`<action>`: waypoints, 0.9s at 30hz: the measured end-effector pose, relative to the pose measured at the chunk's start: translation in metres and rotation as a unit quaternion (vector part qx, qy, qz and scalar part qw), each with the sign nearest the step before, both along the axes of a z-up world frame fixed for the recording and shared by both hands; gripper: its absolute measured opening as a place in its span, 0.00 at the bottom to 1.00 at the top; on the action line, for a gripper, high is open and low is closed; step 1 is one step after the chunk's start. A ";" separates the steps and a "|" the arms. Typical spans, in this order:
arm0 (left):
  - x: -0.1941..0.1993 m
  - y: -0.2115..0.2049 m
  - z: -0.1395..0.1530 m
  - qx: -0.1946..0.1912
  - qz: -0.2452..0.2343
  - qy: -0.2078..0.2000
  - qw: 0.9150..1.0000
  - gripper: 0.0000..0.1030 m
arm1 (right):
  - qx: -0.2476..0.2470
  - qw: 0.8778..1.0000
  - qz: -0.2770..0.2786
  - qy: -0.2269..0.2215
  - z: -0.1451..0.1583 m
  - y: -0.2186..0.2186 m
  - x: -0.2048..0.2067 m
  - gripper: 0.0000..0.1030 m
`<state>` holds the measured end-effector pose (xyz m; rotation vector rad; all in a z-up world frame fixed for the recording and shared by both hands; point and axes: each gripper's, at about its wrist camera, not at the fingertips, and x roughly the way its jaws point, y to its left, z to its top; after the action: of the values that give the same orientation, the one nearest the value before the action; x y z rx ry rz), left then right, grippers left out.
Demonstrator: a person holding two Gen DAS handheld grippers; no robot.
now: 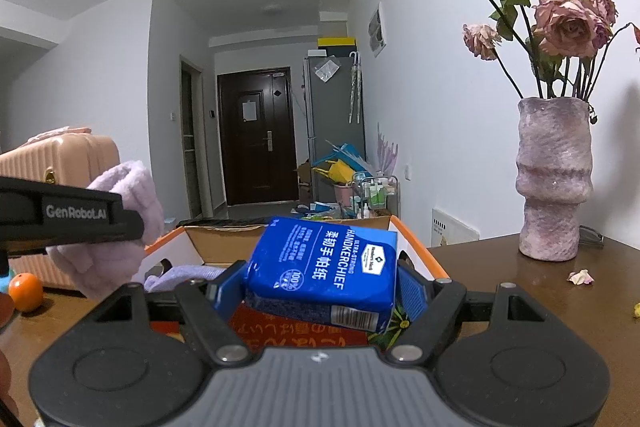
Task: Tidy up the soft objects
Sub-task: 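Carry the headband and handkerchief box in both tools over the cardboard box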
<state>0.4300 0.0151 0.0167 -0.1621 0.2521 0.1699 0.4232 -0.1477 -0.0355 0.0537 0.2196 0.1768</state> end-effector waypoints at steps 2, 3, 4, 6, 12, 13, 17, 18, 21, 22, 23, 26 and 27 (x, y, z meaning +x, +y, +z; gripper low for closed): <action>0.004 0.000 0.000 -0.001 0.000 -0.001 1.000 0.39 | 0.001 1.000 -0.001 -0.001 0.000 0.000 0.005 0.74; 0.006 0.000 0.000 -0.001 0.000 -0.002 1.000 0.39 | 0.001 1.000 -0.001 -0.001 0.000 0.001 0.008 0.74; 0.008 0.000 0.000 -0.001 0.000 -0.003 1.000 0.39 | 0.000 1.000 -0.002 -0.002 0.000 0.002 0.010 0.74; 0.012 -0.001 0.000 -0.002 0.000 -0.004 1.000 0.39 | 0.000 1.000 -0.002 -0.003 0.000 0.003 0.014 0.74; 0.025 -0.002 0.001 -0.004 -0.002 -0.007 1.000 0.38 | 0.001 1.000 -0.008 -0.005 0.000 0.005 0.027 0.74; 0.027 -0.002 0.001 -0.005 -0.002 -0.008 1.000 0.38 | 0.001 1.000 -0.010 -0.005 0.000 0.005 0.030 0.74; 0.036 -0.002 0.002 -0.006 -0.002 -0.012 1.000 0.37 | 0.004 1.000 -0.014 -0.004 -0.001 0.006 0.038 0.74; 0.038 -0.003 0.003 -0.006 -0.002 -0.012 1.000 0.37 | 0.004 1.000 -0.015 -0.005 -0.001 0.007 0.040 0.74; 0.045 -0.002 0.002 -0.008 -0.002 -0.011 1.000 0.37 | 0.004 1.000 -0.017 -0.005 -0.001 0.008 0.047 0.74; 0.047 -0.002 0.002 -0.008 -0.002 -0.011 1.000 0.37 | 0.004 1.000 -0.018 -0.005 -0.001 0.008 0.050 0.74; 0.049 -0.002 0.002 -0.008 -0.002 -0.011 1.000 0.37 | 0.004 1.000 -0.019 -0.006 -0.001 0.009 0.051 0.74; 0.055 0.000 0.002 -0.010 -0.001 -0.011 1.000 0.37 | 0.004 1.000 -0.022 -0.006 -0.001 0.011 0.058 0.74; 0.056 0.000 0.002 -0.009 -0.001 -0.011 1.000 0.37 | 0.005 1.000 -0.023 -0.006 -0.002 0.011 0.059 0.74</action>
<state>0.4862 0.0155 0.0190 -0.1823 0.2317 0.1644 0.4824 -0.1367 -0.0372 0.0670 0.2055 0.1315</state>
